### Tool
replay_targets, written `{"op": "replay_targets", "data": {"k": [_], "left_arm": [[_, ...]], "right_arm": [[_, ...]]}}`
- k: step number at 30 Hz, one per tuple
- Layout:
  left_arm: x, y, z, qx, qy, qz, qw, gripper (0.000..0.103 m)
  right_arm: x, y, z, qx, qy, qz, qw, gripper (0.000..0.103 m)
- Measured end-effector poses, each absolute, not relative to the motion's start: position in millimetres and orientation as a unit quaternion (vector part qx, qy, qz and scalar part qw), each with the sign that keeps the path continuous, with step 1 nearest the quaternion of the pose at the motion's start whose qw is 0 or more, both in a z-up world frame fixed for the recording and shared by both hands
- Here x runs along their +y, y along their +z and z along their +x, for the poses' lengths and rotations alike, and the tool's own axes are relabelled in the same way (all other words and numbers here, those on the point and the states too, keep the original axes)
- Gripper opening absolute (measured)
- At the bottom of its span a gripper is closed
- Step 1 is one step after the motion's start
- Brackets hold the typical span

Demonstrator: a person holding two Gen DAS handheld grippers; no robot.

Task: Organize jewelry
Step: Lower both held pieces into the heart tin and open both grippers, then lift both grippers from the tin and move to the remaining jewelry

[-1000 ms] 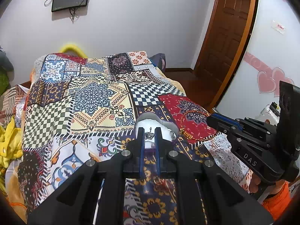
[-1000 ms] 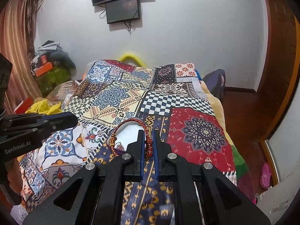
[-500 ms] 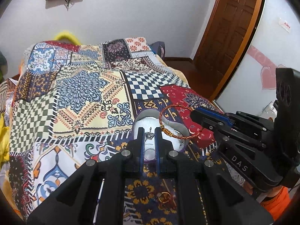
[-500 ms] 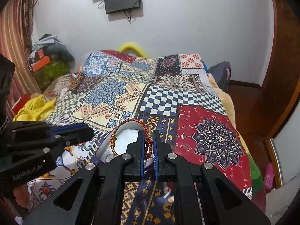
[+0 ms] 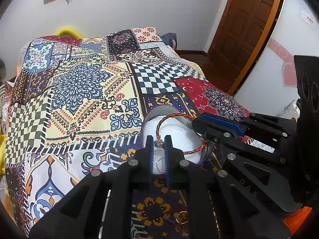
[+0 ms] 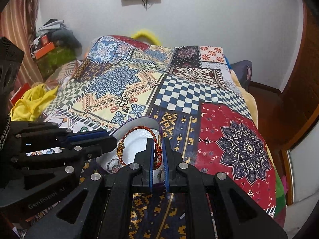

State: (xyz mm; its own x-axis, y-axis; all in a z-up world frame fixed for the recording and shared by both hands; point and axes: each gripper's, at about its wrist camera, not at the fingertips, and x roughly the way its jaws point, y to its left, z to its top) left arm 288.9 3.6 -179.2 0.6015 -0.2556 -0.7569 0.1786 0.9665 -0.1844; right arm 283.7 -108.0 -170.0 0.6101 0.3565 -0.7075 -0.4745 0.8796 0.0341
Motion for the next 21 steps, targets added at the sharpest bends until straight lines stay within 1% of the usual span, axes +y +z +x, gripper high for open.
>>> {"op": "replay_targets", "data": {"k": [11, 14, 16, 21], "left_arm": [[6.4, -172.2, 283.4, 0.428, -0.120, -0.044, 0.895, 0.009], [7.6, -167.6, 279.7, 0.425, -0.119, -0.044, 0.896, 0.009], [8.8, -163.7, 276.3, 0.424, -0.118, -0.045, 0.897, 0.011], [11.6, -151.5, 264.3, 0.415, -0.112, -0.041, 0.902, 0.018]], "right_arm": [[-106.8, -166.6, 281.7, 0.385, 0.242, -0.078, 0.887, 0.008], [-108.9, -163.6, 279.0, 0.385, 0.242, -0.076, 0.887, 0.014], [-110.7, -160.6, 276.1, 0.381, 0.240, -0.076, 0.890, 0.021], [-115.1, -150.3, 266.5, 0.373, 0.237, -0.075, 0.894, 0.027]]}}
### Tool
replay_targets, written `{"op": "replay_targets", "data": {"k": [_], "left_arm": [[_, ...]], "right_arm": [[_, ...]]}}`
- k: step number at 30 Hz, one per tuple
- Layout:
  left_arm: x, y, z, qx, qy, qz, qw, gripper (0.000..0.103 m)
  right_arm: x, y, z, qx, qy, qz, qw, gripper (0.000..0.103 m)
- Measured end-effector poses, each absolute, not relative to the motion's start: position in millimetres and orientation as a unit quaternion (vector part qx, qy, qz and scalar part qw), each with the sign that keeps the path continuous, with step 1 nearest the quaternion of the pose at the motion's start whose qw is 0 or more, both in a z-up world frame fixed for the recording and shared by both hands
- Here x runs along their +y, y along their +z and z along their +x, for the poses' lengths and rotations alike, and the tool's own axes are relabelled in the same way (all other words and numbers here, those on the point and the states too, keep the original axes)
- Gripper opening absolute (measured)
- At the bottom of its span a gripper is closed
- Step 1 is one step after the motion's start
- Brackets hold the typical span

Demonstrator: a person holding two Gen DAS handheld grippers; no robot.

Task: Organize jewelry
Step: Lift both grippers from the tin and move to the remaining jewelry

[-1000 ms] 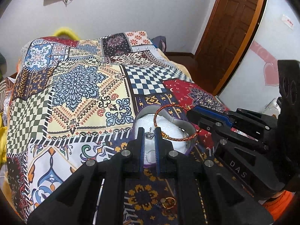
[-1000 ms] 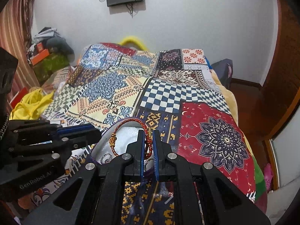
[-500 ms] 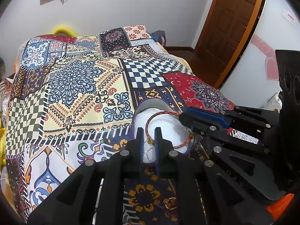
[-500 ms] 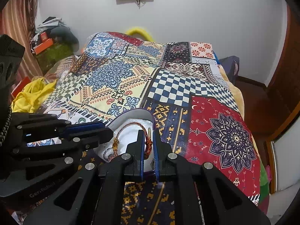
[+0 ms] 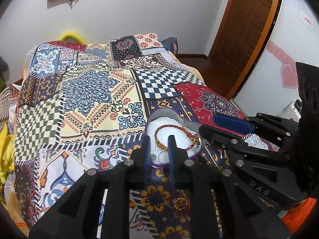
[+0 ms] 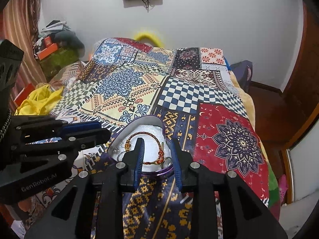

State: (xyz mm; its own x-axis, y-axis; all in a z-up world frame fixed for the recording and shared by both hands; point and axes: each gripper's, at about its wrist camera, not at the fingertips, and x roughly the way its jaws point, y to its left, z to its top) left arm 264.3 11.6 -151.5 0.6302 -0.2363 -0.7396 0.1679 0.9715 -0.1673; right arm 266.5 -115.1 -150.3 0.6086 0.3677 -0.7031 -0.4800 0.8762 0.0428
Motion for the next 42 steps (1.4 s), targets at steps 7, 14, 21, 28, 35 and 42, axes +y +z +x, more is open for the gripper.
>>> {"op": "replay_targets", "data": {"k": [7, 14, 21, 28, 35, 42], "left_arm": [[16.3, -130.0, 240.4, 0.398, -0.104, -0.036, 0.911, 0.025], [14.9, -112.7, 212.1, 0.384, -0.102, -0.020, 0.918, 0.029], [11.0, -108.0, 180.7, 0.380, -0.106, -0.011, 0.919, 0.033], [12.0, -118.6, 162.5, 0.394, -0.103, -0.007, 0.913, 0.033], [13.4, -145.6, 147.8, 0.421, -0.104, -0.009, 0.901, 0.033], [9.9, -174.6, 144.3, 0.456, -0.112, -0.024, 0.882, 0.033]], "right_arm": [[-122.2, -132.0, 247.0, 0.351, 0.234, -0.071, 0.904, 0.040], [-129.7, -118.2, 222.6, 0.338, 0.235, -0.064, 0.909, 0.040], [-130.5, -118.8, 202.2, 0.341, 0.241, -0.063, 0.907, 0.040], [-127.9, -134.1, 187.4, 0.357, 0.249, -0.068, 0.898, 0.040], [-121.3, -165.8, 174.1, 0.395, 0.260, -0.071, 0.878, 0.040], [-121.5, -191.4, 169.7, 0.427, 0.258, -0.068, 0.864, 0.040]]}}
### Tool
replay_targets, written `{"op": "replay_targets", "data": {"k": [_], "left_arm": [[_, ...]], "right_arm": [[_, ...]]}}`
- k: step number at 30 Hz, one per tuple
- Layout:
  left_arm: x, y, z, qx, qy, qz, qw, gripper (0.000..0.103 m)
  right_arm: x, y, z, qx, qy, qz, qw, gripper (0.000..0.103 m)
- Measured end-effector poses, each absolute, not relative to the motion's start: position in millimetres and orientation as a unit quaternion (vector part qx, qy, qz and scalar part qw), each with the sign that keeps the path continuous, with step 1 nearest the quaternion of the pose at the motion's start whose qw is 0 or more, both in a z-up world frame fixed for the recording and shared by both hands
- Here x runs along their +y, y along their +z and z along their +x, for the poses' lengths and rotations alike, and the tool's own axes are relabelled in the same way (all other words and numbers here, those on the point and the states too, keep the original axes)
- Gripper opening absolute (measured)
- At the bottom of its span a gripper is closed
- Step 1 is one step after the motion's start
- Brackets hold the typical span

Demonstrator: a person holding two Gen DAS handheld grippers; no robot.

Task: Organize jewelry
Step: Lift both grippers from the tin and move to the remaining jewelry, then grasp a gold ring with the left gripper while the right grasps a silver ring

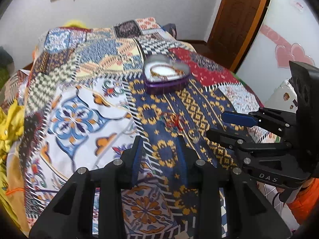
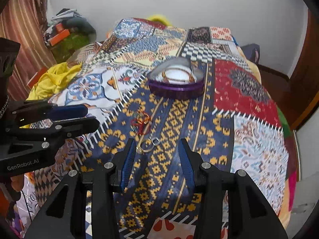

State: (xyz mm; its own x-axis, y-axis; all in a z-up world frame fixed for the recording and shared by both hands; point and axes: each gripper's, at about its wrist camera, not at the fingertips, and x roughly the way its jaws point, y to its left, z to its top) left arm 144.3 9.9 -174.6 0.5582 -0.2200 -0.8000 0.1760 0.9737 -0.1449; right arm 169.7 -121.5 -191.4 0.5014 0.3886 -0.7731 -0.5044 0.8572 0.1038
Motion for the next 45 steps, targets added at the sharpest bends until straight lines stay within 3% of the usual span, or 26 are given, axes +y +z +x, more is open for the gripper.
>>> {"op": "replay_targets", "data": {"k": [20, 22, 24, 41, 45], "left_arm": [[-44.9, -209.6, 168.4, 0.486, -0.156, -0.015, 0.860, 0.033], [-43.9, -210.2, 171.2, 0.485, -0.154, -0.020, 0.861, 0.030], [-42.1, -210.7, 172.0, 0.484, -0.152, -0.021, 0.862, 0.015], [0.5, -191.6, 153.8, 0.452, -0.119, -0.049, 0.883, 0.015], [10.0, -189.5, 152.9, 0.447, -0.111, -0.056, 0.886, 0.015]], "right_arm": [[-161.2, -200.2, 179.3, 0.442, 0.228, -0.045, 0.866, 0.040], [-160.7, -200.4, 180.1, 0.441, 0.227, -0.047, 0.867, 0.040], [-160.4, -200.9, 180.6, 0.441, 0.229, -0.045, 0.866, 0.040], [-120.2, -210.5, 184.7, 0.432, 0.271, -0.076, 0.857, 0.040], [-110.3, -214.2, 183.4, 0.425, 0.271, -0.099, 0.858, 0.023]]}}
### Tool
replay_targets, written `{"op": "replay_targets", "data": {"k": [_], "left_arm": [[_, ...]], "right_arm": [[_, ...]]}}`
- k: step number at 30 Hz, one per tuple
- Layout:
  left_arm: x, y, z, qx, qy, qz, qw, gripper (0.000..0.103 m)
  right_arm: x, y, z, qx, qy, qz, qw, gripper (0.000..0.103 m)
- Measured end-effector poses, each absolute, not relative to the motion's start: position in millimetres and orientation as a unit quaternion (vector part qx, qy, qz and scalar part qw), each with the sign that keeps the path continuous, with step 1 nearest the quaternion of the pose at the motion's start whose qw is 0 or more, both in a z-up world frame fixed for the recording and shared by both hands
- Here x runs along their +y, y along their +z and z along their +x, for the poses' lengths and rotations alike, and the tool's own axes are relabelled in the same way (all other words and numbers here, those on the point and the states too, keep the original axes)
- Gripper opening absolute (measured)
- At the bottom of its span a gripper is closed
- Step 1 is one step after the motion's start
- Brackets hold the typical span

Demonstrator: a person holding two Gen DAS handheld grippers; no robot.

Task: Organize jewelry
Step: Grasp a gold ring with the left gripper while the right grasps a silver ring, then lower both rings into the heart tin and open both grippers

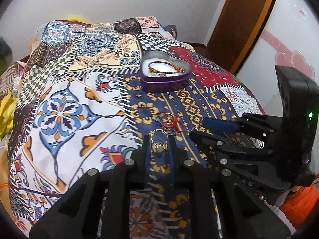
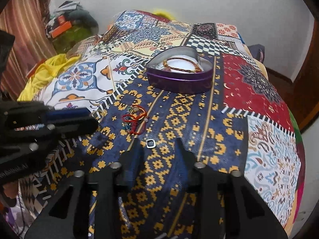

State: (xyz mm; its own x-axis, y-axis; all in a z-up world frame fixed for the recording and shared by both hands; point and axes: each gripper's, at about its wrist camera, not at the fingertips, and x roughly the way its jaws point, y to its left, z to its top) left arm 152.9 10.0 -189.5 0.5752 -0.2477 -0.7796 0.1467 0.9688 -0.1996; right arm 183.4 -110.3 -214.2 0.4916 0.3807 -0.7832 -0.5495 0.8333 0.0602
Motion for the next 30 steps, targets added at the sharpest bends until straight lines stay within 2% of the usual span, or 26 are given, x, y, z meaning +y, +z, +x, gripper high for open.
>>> {"op": "replay_targets", "data": {"k": [4, 14, 30], "left_arm": [[14.1, -190.7, 154.1, 0.447, -0.108, -0.063, 0.886, 0.015], [15.1, -180.3, 150.9, 0.435, -0.107, -0.063, 0.892, 0.015], [14.3, -140.1, 171.0, 0.389, -0.107, -0.055, 0.913, 0.015]], "right_arm": [[-105.4, -215.2, 184.2, 0.425, 0.279, -0.108, 0.855, 0.009], [-112.1, -204.3, 182.6, 0.416, 0.272, -0.093, 0.863, 0.008], [-137.0, -137.9, 194.2, 0.335, 0.245, -0.045, 0.909, 0.008]]}}
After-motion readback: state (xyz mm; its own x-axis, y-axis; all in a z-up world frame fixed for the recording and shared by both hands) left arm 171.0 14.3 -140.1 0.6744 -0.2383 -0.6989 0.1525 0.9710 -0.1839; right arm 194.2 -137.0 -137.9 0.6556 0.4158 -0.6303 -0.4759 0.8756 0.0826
